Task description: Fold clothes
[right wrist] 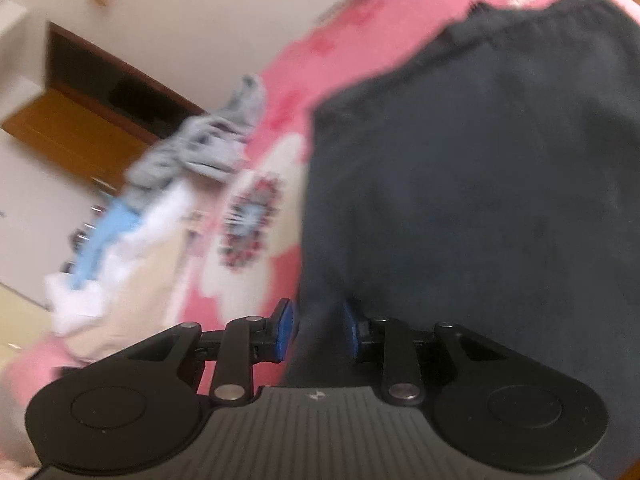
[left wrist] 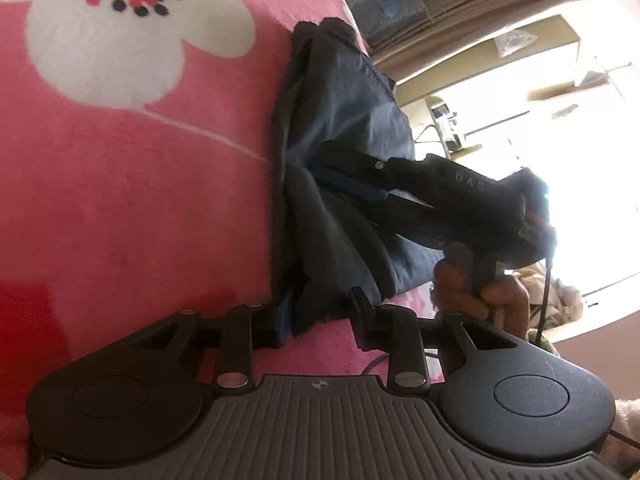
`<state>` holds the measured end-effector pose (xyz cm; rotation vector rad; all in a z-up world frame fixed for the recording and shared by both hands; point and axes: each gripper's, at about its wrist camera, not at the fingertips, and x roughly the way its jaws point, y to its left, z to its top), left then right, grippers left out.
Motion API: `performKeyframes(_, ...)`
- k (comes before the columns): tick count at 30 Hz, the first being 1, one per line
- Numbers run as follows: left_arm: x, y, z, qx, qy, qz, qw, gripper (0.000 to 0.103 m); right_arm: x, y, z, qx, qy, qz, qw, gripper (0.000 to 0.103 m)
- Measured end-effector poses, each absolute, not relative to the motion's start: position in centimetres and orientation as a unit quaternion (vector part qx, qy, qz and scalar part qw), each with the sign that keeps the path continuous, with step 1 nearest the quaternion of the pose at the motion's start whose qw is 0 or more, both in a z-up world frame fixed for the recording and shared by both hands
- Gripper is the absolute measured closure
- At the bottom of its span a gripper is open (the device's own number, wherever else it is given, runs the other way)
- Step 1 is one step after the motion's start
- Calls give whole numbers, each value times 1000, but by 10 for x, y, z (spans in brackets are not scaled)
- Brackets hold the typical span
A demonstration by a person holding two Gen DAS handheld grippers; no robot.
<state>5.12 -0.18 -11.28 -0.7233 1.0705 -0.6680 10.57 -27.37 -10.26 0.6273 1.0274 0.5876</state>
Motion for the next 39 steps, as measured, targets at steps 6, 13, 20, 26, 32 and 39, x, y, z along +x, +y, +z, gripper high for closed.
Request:
performKeyframes(6, 42, 3, -81, -276, 432, -272, 814, 68, 84, -304, -71, 340, 435, 283, 784, 75)
performKeyframes(13, 62, -37, -49, -188, 359, -282, 870, 67, 68, -351, -27, 268, 372, 208, 864, 75)
performKeyframes(20, 106, -58, -56, -151, 344, -208, 903, 67, 115, -389, -15, 204, 330, 86, 918, 67)
performKeyframes(26, 132, -48, -63, -189, 351, -183, 899, 60, 162, -436, -48, 306, 364, 85, 876, 36)
performKeyframes(32, 147, -48, -71, -226, 352, -174, 892, 68, 178, -451, -79, 360, 388, 105, 842, 48)
performKeyframes(39, 136, -53, -67, -214, 317, -173, 908, 98, 176, -439, -75, 308, 378, 135, 862, 102)
